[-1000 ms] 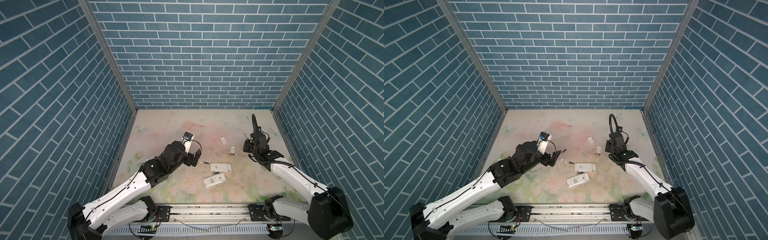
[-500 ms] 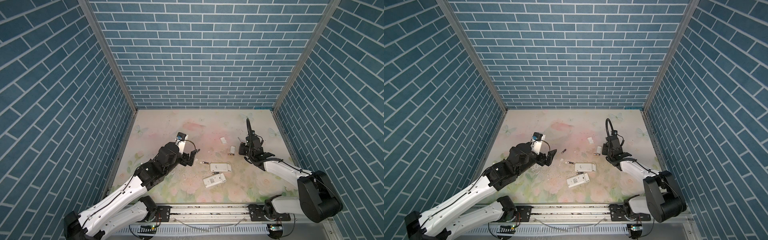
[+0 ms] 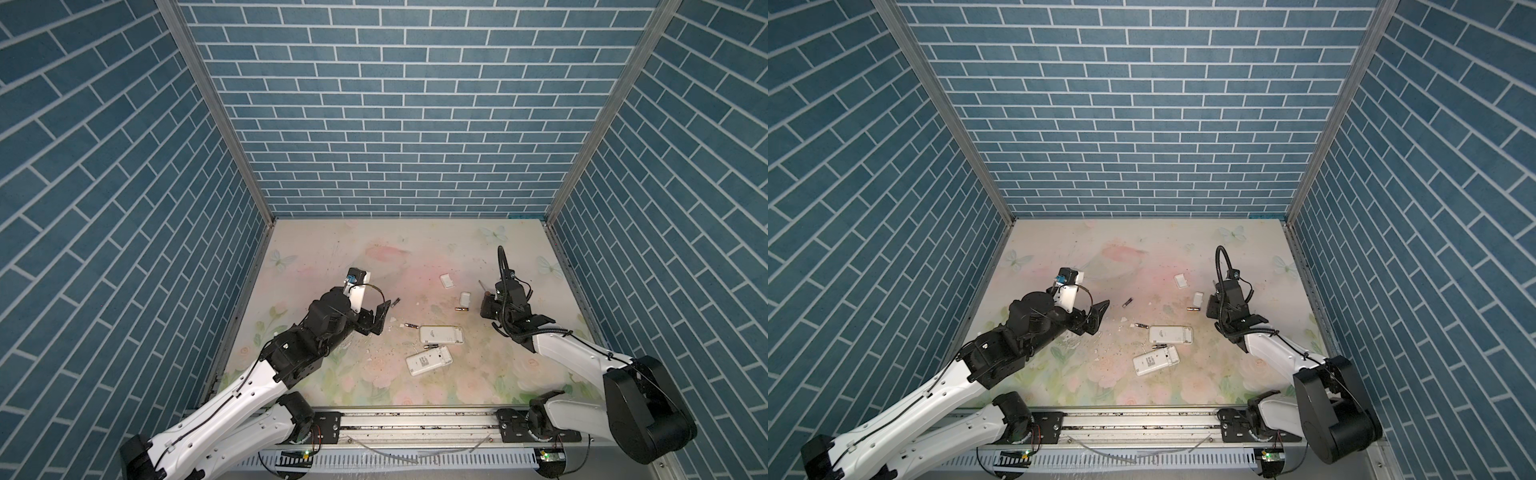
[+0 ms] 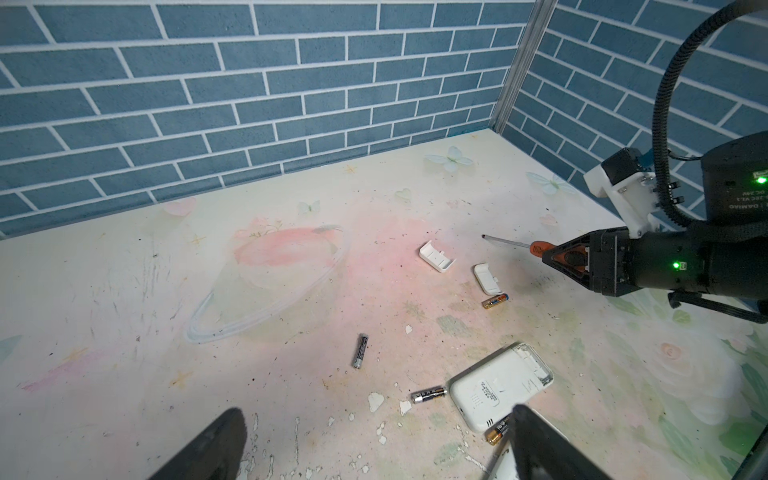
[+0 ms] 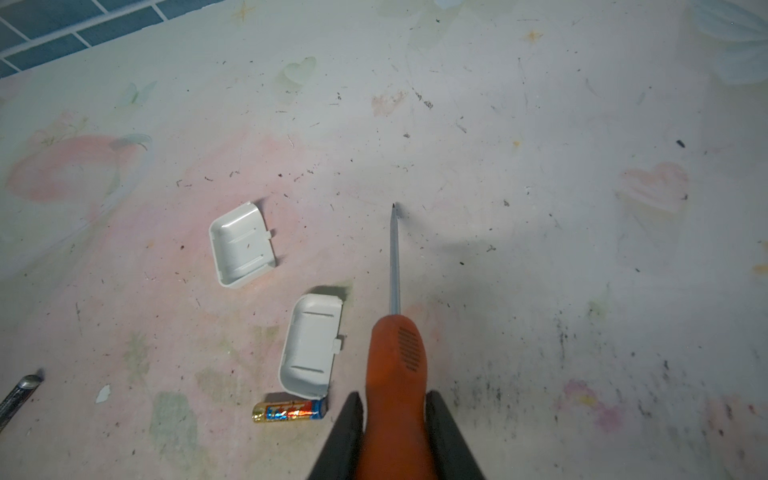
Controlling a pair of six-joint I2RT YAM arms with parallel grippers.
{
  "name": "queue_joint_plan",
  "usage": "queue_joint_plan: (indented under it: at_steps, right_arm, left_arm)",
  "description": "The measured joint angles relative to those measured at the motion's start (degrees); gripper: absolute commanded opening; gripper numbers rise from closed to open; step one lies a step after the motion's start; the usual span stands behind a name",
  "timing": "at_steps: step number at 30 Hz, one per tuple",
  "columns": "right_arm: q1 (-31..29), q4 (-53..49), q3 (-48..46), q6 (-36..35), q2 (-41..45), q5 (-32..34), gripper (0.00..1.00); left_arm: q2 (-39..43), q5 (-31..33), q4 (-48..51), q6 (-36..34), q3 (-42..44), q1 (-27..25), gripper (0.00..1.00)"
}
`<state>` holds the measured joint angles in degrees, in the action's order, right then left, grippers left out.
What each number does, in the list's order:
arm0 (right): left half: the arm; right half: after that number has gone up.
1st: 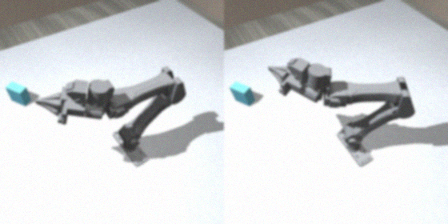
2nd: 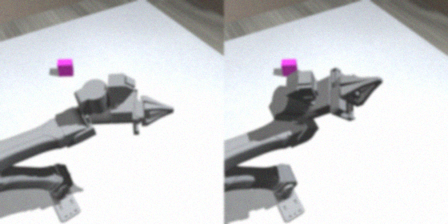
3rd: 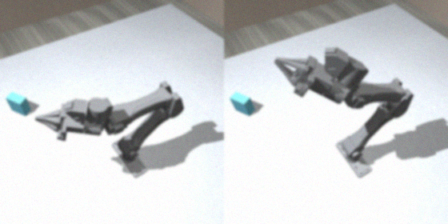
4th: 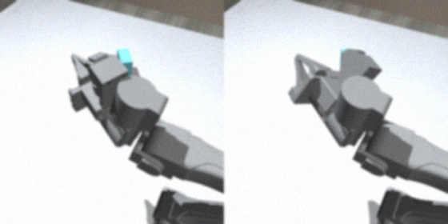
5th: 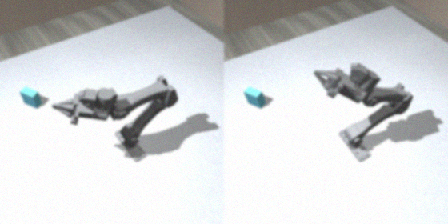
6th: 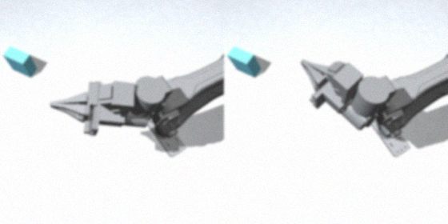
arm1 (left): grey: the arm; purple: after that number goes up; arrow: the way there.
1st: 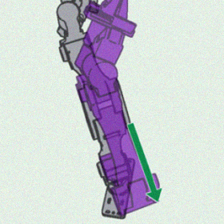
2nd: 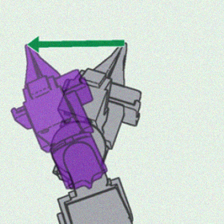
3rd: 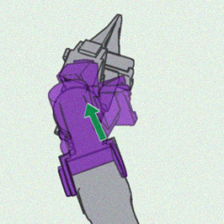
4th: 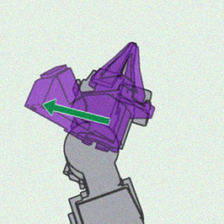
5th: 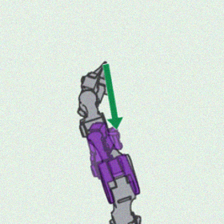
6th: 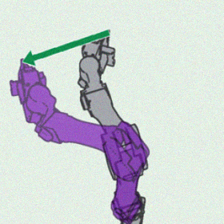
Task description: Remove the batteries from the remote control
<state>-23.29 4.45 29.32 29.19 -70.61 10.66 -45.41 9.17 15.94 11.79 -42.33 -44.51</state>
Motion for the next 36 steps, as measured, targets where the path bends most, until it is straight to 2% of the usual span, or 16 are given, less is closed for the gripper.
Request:
queue_joint_plan:
  at_steps: [2,8,19,29,33,35,36]
  right_arm:
    - [0.00,-0.17,-0.70,0.61,0.90,0.02,0.27]
    - [0.00,-2.67,-2.67,2.40,2.10,-0.37,0.37]
    - [0.00,-3.82,-3.26,3.85,2.10,-0.63,0.42]
    - [0.00,-4.37,-3.26,4.00,2.49,-1.22,0.44]
    - [0.00,-6.82,-3.10,3.43,6.78,-1.29,0.57]
    - [0.00,-8.87,-2.43,2.05,10.38,-0.55,0.66]
    - [0.00,-10.01,-1.70,1.20,11.87,0.09,0.74]
  left_arm:
    - [0.28,0.02,0.02,0.02,0.11,0.00,1.00]
    - [1.53,0.15,0.07,0.09,1.05,0.02,1.00]
    - [3.56,1.40,0.42,0.35,1.53,0.04,0.99]
    - [3.43,5.31,0.44,1.64,1.53,1.44,1.00]
    - [2.62,8.72,-0.04,3.10,2.21,4.44,1.00]
    - [1.92,10.21,-0.13,3.91,2.95,7.61,1.00]
    - [1.53,10.84,-0.26,4.33,3.21,9.09,1.00]
